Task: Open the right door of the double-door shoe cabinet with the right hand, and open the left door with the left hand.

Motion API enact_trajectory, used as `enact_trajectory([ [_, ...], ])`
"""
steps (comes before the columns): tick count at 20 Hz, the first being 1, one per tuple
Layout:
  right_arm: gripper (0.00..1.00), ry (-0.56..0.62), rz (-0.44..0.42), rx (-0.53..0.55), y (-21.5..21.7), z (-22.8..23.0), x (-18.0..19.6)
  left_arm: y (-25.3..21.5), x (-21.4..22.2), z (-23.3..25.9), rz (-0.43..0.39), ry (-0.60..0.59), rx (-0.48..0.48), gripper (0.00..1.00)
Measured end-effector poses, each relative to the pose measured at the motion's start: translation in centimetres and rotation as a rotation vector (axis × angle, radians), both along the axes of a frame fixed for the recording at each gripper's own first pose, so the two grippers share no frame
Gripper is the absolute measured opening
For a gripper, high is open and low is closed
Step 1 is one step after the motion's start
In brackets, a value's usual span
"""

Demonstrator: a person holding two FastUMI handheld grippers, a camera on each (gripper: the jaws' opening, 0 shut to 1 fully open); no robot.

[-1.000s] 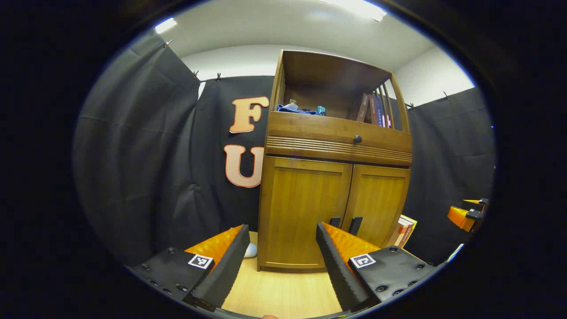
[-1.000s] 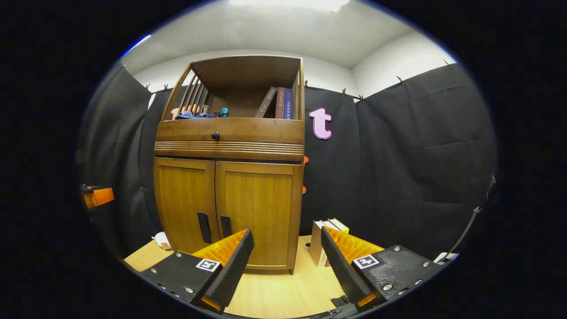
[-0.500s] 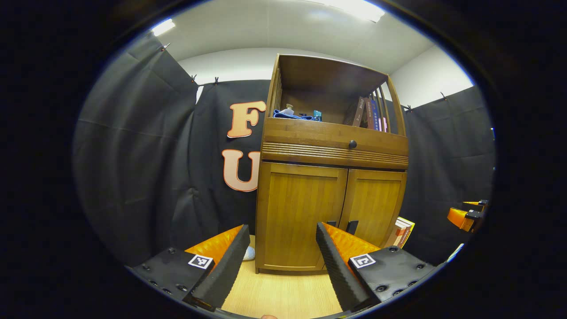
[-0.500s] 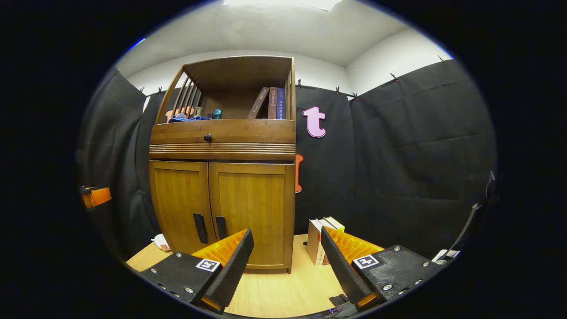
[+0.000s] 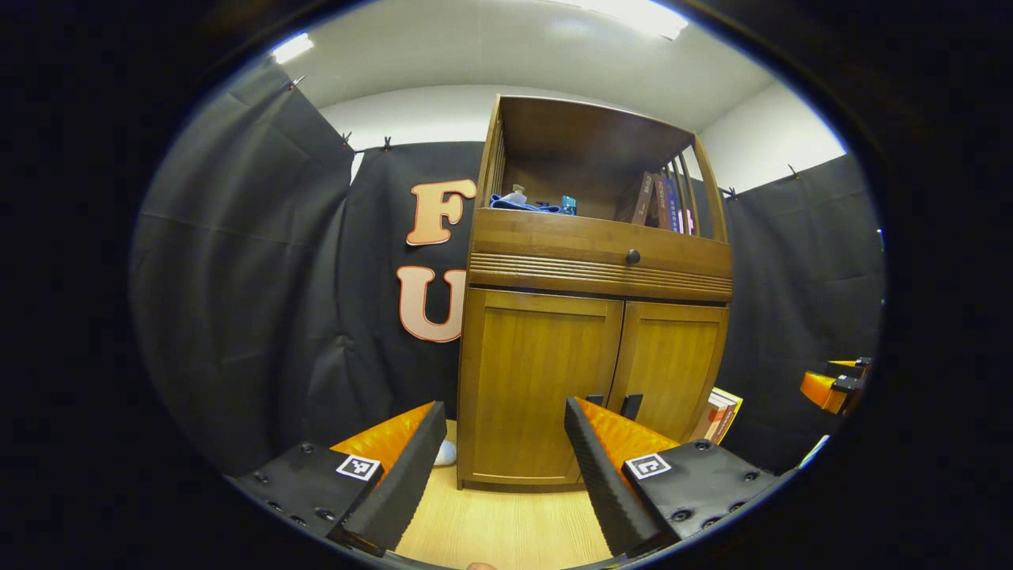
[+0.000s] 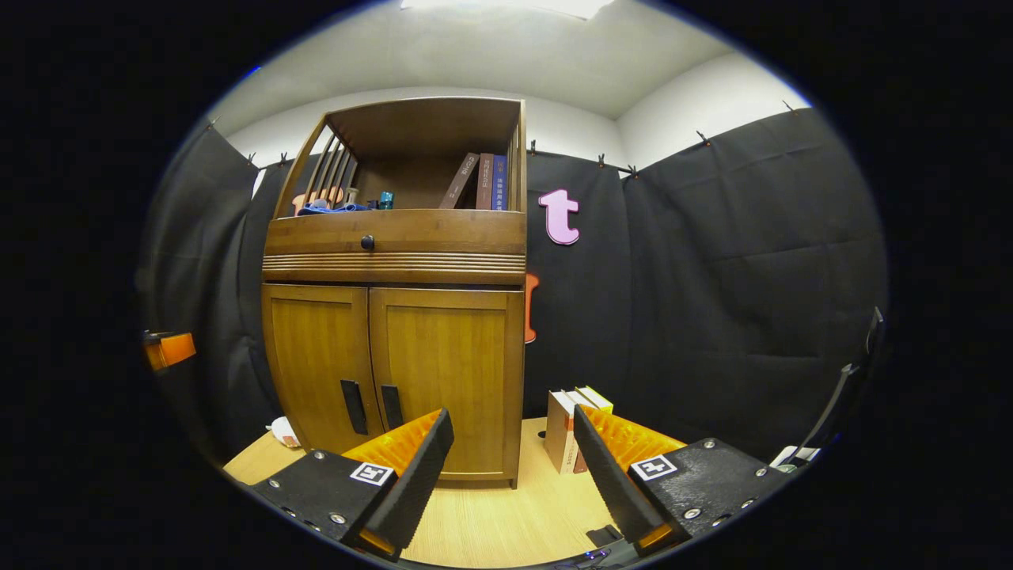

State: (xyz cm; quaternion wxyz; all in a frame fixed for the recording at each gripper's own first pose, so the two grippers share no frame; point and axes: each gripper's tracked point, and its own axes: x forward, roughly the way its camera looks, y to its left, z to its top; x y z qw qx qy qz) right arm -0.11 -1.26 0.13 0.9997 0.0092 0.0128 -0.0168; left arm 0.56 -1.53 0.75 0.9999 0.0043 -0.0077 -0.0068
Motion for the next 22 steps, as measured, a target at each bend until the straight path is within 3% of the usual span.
enact_trajectory([
  [2, 0.93, 0.004, 0.01, -0.001, 0.7, -0.4, 0.7, 0.1, 0.2, 0.0, 0.003, 0.006, 0.004, 0.93],
  [8, 0.94, 0.026, 0.07, -0.01, 4.1, -2.6, 3.3, 0.6, 0.6, 0.1, 0.011, 0.0, 0.019, 0.93],
  [9, 0.99, 0.027, 0.081, -0.004, 4.7, -2.8, 3.8, 0.8, 0.6, 0.1, 0.013, -0.001, 0.02, 0.93],
  [16, 0.99, 0.033, 0.171, 0.026, 10.3, -5.4, 8.3, 2.8, 0.7, 0.5, 0.05, -0.009, 0.035, 0.93],
  [17, 0.94, 0.037, 0.188, 0.027, 11.2, -6.0, 8.9, 3.1, 0.8, 0.5, 0.057, -0.009, 0.036, 0.93],
  [18, 0.99, 0.042, 0.199, 0.029, 12.1, -6.6, 9.8, 3.5, 0.8, 0.5, 0.064, -0.008, 0.037, 0.93],
  [20, 0.99, 0.049, 0.221, 0.022, 13.8, -7.6, 11.6, 4.3, 0.9, 0.5, 0.079, -0.006, 0.038, 0.93],
  [21, 0.94, 0.052, 0.229, 0.017, 14.8, -8.1, 12.3, 4.7, 0.9, 0.5, 0.089, -0.006, 0.04, 0.93],
  [22, 0.99, 0.057, 0.236, 0.014, 15.3, -8.5, 12.7, 5.2, 1.0, 0.4, 0.099, -0.004, 0.041, 0.93],
])
